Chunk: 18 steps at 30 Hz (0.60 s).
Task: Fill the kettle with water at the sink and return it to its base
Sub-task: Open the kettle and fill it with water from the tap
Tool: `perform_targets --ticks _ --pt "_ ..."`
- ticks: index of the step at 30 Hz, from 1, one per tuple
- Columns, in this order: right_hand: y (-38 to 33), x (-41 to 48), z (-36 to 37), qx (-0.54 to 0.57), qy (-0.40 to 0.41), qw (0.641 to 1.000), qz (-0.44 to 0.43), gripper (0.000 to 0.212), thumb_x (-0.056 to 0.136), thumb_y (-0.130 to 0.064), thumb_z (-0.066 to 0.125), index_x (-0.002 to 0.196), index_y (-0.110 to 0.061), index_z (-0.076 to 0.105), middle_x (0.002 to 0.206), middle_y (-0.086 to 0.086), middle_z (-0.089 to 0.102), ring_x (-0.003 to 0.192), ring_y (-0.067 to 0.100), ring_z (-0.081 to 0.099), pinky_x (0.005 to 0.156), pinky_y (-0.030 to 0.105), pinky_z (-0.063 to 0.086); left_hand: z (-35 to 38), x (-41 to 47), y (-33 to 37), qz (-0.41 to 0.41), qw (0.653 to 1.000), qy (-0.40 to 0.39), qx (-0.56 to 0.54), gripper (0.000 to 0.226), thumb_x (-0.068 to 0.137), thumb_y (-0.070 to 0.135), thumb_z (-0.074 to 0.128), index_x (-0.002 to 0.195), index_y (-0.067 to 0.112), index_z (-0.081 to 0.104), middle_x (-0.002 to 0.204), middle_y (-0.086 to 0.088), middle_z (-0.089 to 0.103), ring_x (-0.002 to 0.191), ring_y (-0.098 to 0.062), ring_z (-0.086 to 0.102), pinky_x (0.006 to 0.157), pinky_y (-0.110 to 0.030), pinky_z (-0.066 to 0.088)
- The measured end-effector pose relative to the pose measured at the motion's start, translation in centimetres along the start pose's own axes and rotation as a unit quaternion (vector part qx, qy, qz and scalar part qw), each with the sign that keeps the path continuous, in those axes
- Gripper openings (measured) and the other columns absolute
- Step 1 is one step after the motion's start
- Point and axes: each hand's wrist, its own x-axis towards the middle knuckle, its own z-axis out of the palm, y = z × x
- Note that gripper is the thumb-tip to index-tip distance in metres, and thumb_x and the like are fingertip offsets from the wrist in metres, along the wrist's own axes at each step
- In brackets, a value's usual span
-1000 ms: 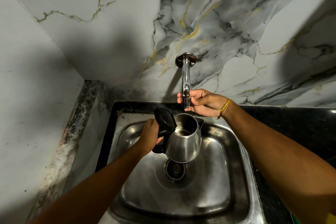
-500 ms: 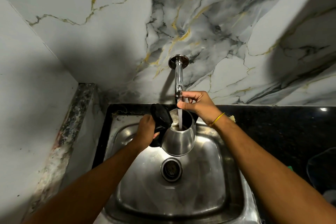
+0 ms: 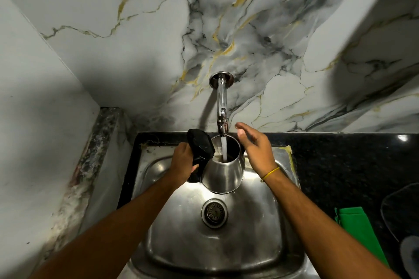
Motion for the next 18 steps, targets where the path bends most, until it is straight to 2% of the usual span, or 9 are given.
perform_targets --ticks 2,4,7,9,12,14,16,18 --pt "1.5 -0.3 -0.3 0.057 0.027 0.997 0.051 0.04 0.107 -0.026 0.055 0.141 -0.008 0.063 0.141 0.006 0.066 0.133 0.015 0.058 0.107 0.018 0.049 0.0 -0.5 0.4 0.01 1.0 -0.014 0.001 0.033 0.075 0.048 0.051 0.066 0.017 0.057 0.062 -0.003 0.057 0.052 -0.006 0.054 0.043 -0.014 0.042" --pt "2.8 -1.0 -0.2 0.11 0.046 0.988 0.099 0.042 0.109 -0.024 0.049 0.147 -0.006 0.056 0.149 0.01 0.059 0.137 0.019 0.054 0.099 0.01 0.049 -0.1 -0.7 0.6 0.01 1.0 -0.015 -0.006 0.033 0.078 0.044 0.051 0.062 0.015 0.054 0.054 0.0 0.052 0.046 -0.006 0.049 0.041 -0.015 0.038" --pt "4.6 -2.4 0.2 0.128 0.055 0.979 0.147 0.046 0.112 -0.028 0.037 0.153 -0.011 0.048 0.159 0.01 0.048 0.145 0.02 0.044 0.119 0.031 0.035 0.0 -0.8 0.6 0.009 0.999 -0.033 -0.017 0.042 0.081 0.043 0.048 0.063 0.005 0.051 0.051 -0.005 0.048 0.043 -0.009 0.046 0.043 -0.019 0.036" --pt "5.3 -3.4 0.7 0.133 0.059 0.973 0.177 0.047 0.113 -0.034 0.031 0.153 -0.016 0.049 0.159 0.006 0.047 0.145 0.017 0.041 0.116 0.029 0.029 0.1 -0.9 0.7 -0.006 0.999 -0.026 -0.03 0.044 0.084 0.041 0.045 0.076 -0.002 0.052 0.06 -0.01 0.047 0.05 -0.018 0.043 0.044 -0.019 0.038" --pt "5.8 -4.6 1.8 0.156 0.039 0.965 0.208 0.048 0.113 -0.038 0.026 0.143 -0.017 0.057 0.149 0.003 0.057 0.133 0.01 0.052 0.1 0.014 0.04 0.2 -1.0 0.7 -0.019 0.999 -0.026 -0.029 0.044 0.086 0.041 0.042 0.081 -0.002 0.051 0.064 -0.011 0.046 0.052 -0.021 0.041 0.051 -0.023 0.033" --pt "6.0 -5.0 2.6 0.207 0.034 0.952 0.225 0.048 0.112 -0.04 0.027 0.136 -0.018 0.061 0.132 -0.002 0.067 0.109 -0.004 0.064 0.087 0.009 0.048 0.2 -0.8 0.5 -0.024 0.999 -0.017 -0.028 0.041 0.086 0.042 0.042 0.077 0.004 0.052 0.064 -0.01 0.047 0.047 -0.015 0.047 0.053 -0.024 0.033" --pt "6.0 -5.2 3.2 0.239 0.048 0.937 0.249 0.044 0.111 -0.045 0.027 0.131 -0.026 0.061 0.115 -0.012 0.068 0.089 -0.015 0.062 0.092 0.018 0.05 0.3 -0.5 0.0 -0.036 0.999 0.001 -0.032 0.032 0.085 0.044 0.042 0.078 0.016 0.056 0.07 -0.004 0.055 0.051 -0.004 0.056 0.053 -0.023 0.044" --pt "6.1 -5.1 3.6 0.251 0.058 0.931 0.259 0.048 0.11 -0.048 0.028 0.136 -0.024 0.06 0.118 -0.008 0.068 0.095 -0.009 0.061 0.107 0.031 0.046 0.2 -0.3 -0.3 -0.022 0.999 0.013 -0.032 0.029 0.085 0.044 0.045 0.072 0.024 0.061 0.061 0.008 0.061 0.047 0.004 0.057 0.046 -0.012 0.044"
